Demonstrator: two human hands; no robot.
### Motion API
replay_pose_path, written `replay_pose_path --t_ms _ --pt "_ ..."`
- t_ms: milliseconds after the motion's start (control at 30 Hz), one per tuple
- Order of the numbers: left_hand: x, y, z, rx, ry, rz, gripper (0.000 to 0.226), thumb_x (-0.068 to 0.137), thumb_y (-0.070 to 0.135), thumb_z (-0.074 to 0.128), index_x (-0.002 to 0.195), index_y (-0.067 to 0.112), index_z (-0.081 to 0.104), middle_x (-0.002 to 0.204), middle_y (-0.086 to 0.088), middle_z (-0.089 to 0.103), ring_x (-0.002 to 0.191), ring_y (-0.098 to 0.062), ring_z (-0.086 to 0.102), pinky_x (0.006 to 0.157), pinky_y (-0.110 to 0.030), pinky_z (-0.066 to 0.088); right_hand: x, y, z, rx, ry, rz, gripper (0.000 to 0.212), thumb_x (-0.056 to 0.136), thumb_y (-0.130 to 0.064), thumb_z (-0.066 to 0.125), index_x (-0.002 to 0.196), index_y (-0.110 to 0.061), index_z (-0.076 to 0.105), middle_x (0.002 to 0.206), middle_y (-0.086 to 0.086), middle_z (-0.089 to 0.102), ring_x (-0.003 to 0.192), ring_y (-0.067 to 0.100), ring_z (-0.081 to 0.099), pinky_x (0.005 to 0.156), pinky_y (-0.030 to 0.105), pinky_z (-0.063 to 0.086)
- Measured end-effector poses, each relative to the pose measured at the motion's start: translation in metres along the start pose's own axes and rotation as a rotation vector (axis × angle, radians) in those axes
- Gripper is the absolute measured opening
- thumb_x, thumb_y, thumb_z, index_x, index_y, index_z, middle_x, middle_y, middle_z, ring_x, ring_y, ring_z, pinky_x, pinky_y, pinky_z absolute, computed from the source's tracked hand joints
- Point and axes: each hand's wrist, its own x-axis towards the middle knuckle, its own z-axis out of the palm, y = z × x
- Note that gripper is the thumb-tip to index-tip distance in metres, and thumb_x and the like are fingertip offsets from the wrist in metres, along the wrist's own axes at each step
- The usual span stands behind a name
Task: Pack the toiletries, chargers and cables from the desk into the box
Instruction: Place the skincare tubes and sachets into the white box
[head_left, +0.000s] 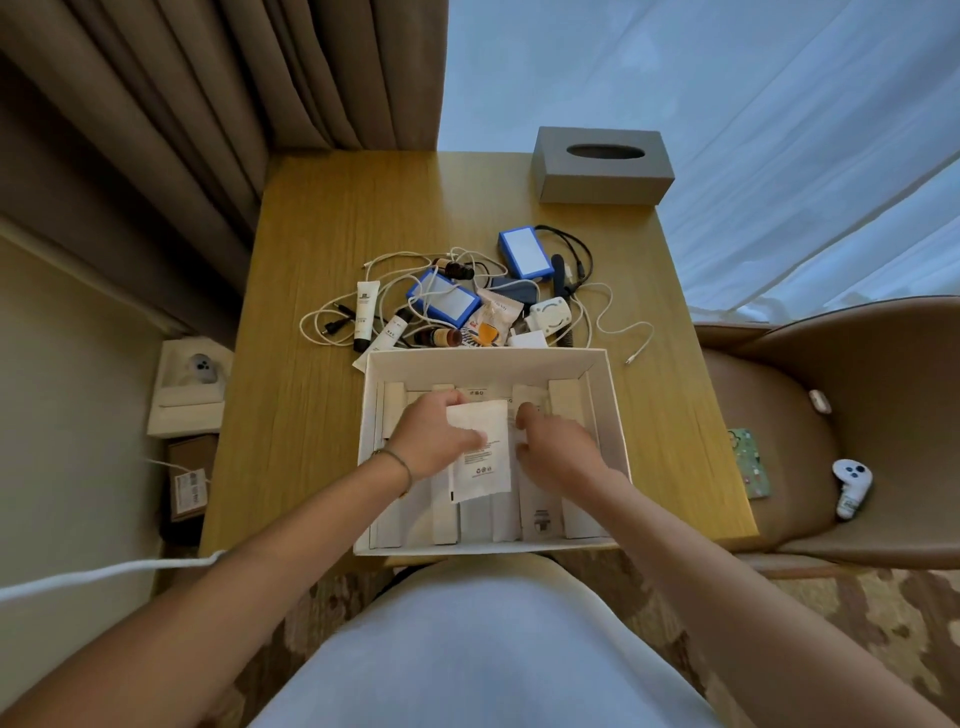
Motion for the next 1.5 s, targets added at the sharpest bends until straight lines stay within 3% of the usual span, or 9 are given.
replay_pose_path --t_ms 100,367,533,700,833,967,1100,1267,1500 --pt "0.008 -0.004 0.019 0.116 -0.074 -0.017 0.025 0.074 0.019 0.083 0.093 0.021 0.067 0.095 0.005 0.068 0.088 -0.015 0.066 0.075 -0.03 0.057 -0.006 0.007 -0.013 0.11 0.065 0.058 0.026 0.095 -0.021 0.052 0.121 -0.02 0.05 0.087 -0.001 0.06 0.072 0.02 0.056 0.049 0.028 0.037" --pt "0.012 -0.021 0.047 0.438 -0.189 0.05 0.021 0.078 0.026 0.081 0.091 0.027 0.065 0.099 0.007 0.062 0.094 -0.016 0.059 0.076 -0.025 0.043 -0.021 0.009 -0.03 0.224 0.157 0.079 0.03 0.095 -0.023 0.052 0.124 -0.022 0.055 0.101 0.001 0.073 0.075 0.019 0.06 0.06 0.03 0.039" --pt "0.009 -0.021 0.055 0.834 -0.1 0.215 0.035 0.081 0.032 0.075 0.113 0.02 0.068 0.112 -0.001 0.061 0.105 -0.022 0.055 0.074 -0.029 0.044 -0.025 0.01 -0.032 0.243 0.149 0.102 0.03 0.095 -0.025 0.053 0.125 -0.025 0.055 0.107 0.0 0.073 0.075 0.019 0.062 0.059 0.029 0.042" --pt "0.007 -0.022 0.057 1.063 -0.123 0.275 0.044 0.083 0.036 0.073 0.122 0.02 0.06 0.116 -0.005 0.059 0.111 -0.027 0.052 0.082 -0.037 0.044 -0.019 0.01 -0.042 0.284 0.167 0.083 0.024 0.096 -0.024 0.052 0.118 -0.024 0.061 0.091 -0.004 0.072 0.064 0.008 0.059 0.051 0.025 0.042" --pt "0.003 -0.019 0.055 1.051 -0.042 0.304 0.041 0.089 0.034 0.063 0.127 0.02 0.055 0.122 -0.004 0.061 0.112 -0.026 0.053 0.085 -0.037 0.043 -0.008 0.005 -0.062 0.33 0.215 0.063 0.021 0.094 -0.021 0.053 0.111 -0.024 0.067 0.082 -0.006 0.068 0.066 0.01 0.06 0.056 0.029 0.047" --pt "-0.007 0.0 0.041 0.812 0.145 0.53 0.027 0.088 0.024 0.065 0.116 0.023 0.067 0.116 0.0 0.065 0.104 -0.021 0.06 0.082 -0.033 0.054 0.013 0.0 -0.087 0.365 0.258 0.041 0.02 0.093 -0.019 0.053 0.105 -0.023 0.069 0.081 -0.005 0.07 0.067 0.011 0.063 0.055 0.032 0.052" --pt "-0.007 0.026 0.019 0.609 0.258 0.707 0.018 0.086 0.014 0.067 0.103 0.02 0.072 0.101 0.002 0.065 0.09 -0.015 0.061 0.071 -0.027 0.055 0.046 0.0 -0.104 0.339 0.301 0.014 0.021 0.093 -0.02 0.055 0.104 -0.025 0.072 0.087 -0.007 0.068 0.068 0.009 0.056 0.05 0.021 0.038" --pt "0.01 0.049 -0.011 0.515 0.372 0.623 0.016 0.092 0.017 0.06 0.105 0.022 0.07 0.105 0.005 0.065 0.097 -0.009 0.058 0.075 -0.021 0.053 0.099 -0.004 -0.111 0.313 0.229 0.003 0.024 0.094 -0.015 0.054 0.105 -0.018 0.074 0.103 0.001 0.075 0.09 0.019 0.067 0.078 0.037 0.058" --pt "0.038 0.048 -0.052 0.472 0.464 0.419 0.017 0.091 0.013 0.062 0.101 0.023 0.072 0.101 0.01 0.065 0.094 -0.008 0.058 0.076 -0.025 0.052 0.167 -0.01 -0.092 0.111 0.043 -0.059 0.04 0.087 -0.007 0.064 0.125 -0.017 0.06 0.12 0.006 0.067 0.107 0.024 0.061 0.082 0.035 0.056"
